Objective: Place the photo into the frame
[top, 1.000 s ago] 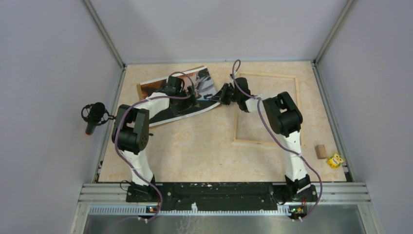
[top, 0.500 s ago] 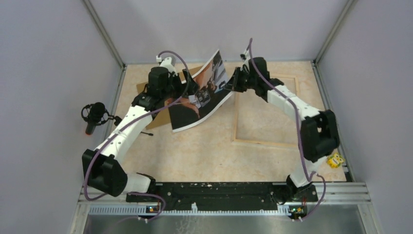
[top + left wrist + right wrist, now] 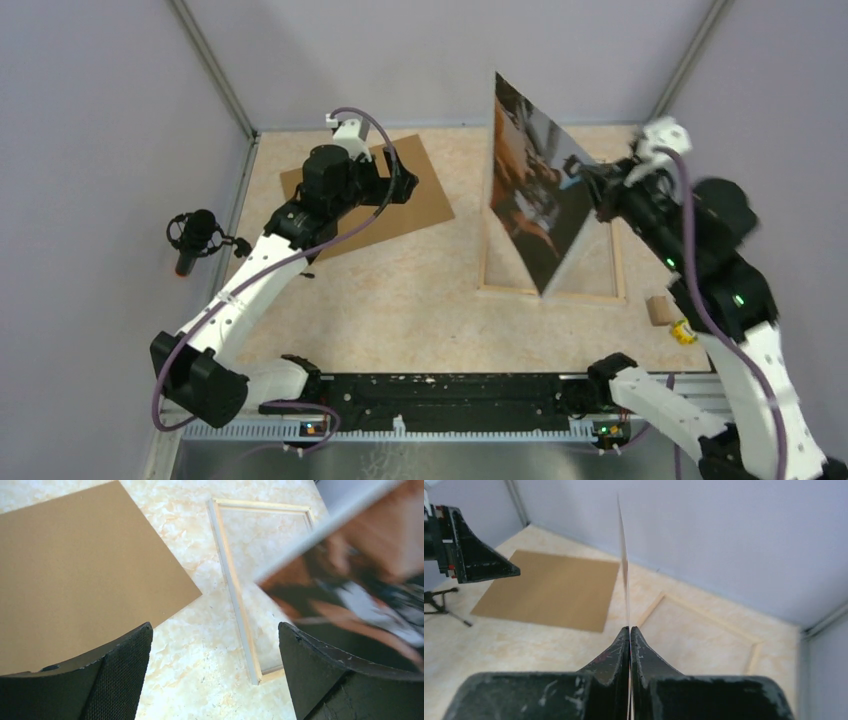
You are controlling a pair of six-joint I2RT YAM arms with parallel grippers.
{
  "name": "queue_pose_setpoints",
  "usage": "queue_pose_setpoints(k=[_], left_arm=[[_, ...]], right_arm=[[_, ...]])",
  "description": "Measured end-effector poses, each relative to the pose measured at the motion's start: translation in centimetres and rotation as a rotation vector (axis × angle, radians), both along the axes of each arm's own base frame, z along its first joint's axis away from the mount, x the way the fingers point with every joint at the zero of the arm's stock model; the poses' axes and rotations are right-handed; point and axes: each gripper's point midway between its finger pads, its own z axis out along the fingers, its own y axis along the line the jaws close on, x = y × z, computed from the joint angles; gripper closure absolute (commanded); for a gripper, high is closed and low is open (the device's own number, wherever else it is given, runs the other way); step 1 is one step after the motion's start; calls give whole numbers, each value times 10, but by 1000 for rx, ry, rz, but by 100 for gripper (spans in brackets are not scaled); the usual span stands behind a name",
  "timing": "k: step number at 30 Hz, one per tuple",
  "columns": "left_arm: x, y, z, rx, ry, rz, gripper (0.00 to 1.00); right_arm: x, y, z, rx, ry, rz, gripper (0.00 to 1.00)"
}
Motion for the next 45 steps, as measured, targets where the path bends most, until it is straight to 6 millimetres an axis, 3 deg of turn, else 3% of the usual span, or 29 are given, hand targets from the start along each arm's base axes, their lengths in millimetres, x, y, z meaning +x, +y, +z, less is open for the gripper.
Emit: queue_pose_setpoints(k=[3, 5, 7, 9, 12, 18, 22, 24, 32, 35, 38, 45], left_arm=[[-4, 0, 7, 1, -23, -1, 2], [-5, 1, 9, 5, -32, 1, 2], [-5, 1, 8, 14, -33, 11, 2], [-4, 3, 4, 25, -30, 22, 2], [-3, 5, 1, 31, -25, 31, 2], [0, 9, 0, 42, -27, 59, 2], [1, 12, -4, 51, -23, 78, 2], [1, 13, -5, 55, -20, 84, 2], [4, 14, -10, 63, -12, 92, 2], [6, 12, -16, 71, 4, 91, 2], [7, 13, -20, 79, 12, 97, 2], [10, 19, -21, 93, 11, 131, 2]], right_arm=[[-57, -46, 54, -82, -282, -65, 100], [-79, -68, 85, -131, -404, -119, 100], [-92, -90, 120, -196, -512, -199, 100], [-89, -98, 130, -264, -550, -245, 100], [-59, -85, 106, -379, -536, -222, 100], [33, -35, -19, -598, -322, -58, 100], [60, -18, -58, -677, -284, 10, 100], [66, -12, -55, -695, -318, 33, 100], [93, 13, 15, -747, -568, 55, 100], [106, 22, 30, -766, -626, 68, 100], [126, 32, 40, -774, -670, 92, 100], [167, 54, 41, -787, -723, 159, 100]])
